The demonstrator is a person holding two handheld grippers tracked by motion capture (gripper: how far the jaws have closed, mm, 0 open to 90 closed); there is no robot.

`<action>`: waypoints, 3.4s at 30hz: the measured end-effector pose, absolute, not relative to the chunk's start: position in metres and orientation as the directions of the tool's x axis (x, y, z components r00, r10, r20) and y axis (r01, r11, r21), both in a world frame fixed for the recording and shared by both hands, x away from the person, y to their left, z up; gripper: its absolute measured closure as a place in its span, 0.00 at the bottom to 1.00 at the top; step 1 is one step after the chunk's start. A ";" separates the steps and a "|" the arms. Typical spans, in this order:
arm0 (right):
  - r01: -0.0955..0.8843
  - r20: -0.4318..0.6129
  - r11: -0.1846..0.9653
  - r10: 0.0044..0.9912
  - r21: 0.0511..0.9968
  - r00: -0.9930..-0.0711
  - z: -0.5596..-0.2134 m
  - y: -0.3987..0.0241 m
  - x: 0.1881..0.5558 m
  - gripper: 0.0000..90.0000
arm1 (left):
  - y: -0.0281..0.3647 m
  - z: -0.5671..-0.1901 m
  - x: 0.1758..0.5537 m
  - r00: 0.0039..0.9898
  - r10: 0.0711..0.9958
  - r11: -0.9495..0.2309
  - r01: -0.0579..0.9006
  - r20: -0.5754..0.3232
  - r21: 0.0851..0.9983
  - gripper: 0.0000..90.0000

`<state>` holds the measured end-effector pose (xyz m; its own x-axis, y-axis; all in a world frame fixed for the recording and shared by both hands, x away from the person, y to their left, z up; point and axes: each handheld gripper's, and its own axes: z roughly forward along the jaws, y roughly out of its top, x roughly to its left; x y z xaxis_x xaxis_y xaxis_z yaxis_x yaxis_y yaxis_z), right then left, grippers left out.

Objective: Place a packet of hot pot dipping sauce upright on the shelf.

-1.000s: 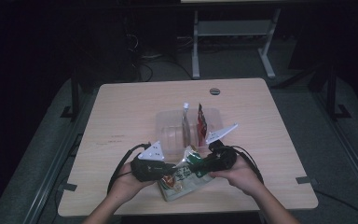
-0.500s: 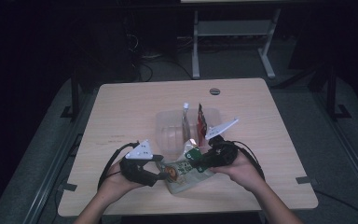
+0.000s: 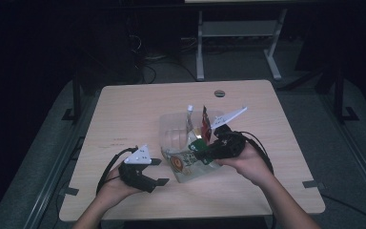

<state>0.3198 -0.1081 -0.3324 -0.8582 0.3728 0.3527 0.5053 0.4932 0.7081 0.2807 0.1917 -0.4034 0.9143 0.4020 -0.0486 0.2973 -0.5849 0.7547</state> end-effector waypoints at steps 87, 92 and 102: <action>0.550 0.285 0.448 0.531 0.705 -0.798 -0.297 -0.066 0.388 0.97 | 0.183 -0.371 0.317 0.869 0.494 -0.518 0.266 0.031 0.813 0.98; 0.545 0.287 0.444 0.525 0.711 -0.801 -0.297 -0.066 0.388 0.97 | 0.181 -0.370 0.318 0.867 0.497 -0.525 0.271 0.033 0.807 1.00; 0.535 0.277 0.418 0.534 0.734 -0.799 -0.293 -0.067 0.387 1.00 | 0.189 -0.379 0.315 0.871 0.492 -0.538 0.297 0.008 0.789 1.00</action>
